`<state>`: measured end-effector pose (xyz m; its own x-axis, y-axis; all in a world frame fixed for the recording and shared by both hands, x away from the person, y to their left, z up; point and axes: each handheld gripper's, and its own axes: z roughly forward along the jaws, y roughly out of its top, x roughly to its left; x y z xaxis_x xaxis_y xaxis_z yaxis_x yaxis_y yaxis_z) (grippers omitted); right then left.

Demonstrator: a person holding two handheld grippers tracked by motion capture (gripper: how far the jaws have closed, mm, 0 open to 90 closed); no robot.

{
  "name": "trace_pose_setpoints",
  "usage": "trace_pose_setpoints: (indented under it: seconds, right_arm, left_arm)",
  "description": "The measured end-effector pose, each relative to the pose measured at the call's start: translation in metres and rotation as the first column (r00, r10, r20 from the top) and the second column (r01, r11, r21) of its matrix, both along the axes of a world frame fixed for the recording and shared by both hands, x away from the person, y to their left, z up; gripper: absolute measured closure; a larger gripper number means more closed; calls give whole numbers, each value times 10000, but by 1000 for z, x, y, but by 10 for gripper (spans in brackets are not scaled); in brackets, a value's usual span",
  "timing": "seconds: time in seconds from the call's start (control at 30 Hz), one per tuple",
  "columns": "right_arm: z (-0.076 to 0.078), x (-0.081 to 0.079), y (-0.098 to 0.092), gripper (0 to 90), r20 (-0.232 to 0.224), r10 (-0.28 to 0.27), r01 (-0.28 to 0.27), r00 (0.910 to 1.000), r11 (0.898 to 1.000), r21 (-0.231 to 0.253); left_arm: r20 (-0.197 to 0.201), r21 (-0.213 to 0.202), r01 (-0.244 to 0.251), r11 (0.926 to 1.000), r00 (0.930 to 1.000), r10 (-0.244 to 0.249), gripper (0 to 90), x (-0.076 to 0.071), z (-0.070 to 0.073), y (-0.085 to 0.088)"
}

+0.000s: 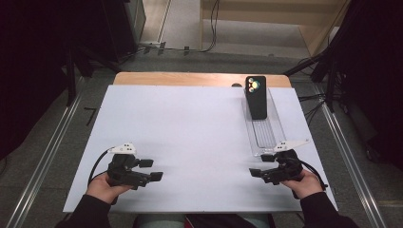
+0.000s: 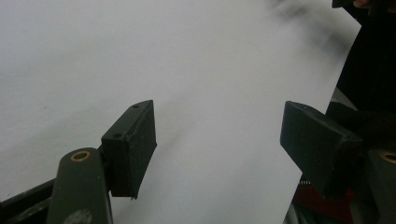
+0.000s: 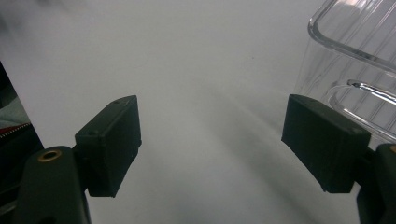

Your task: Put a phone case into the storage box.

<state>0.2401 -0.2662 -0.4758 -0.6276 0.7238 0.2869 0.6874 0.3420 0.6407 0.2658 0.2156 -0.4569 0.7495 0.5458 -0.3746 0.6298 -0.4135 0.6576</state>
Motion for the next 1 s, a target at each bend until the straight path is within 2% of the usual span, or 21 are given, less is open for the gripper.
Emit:
trace_pose_setpoints:
  seconds: [1.0]
  right_arm:
    - [-1, 0, 0, 179, 27, 67, -67, 10000, 9999, -81]
  left_arm:
    - [-88, 101, 90, 9999, 9999, -89, 268, 0, -2, -2]
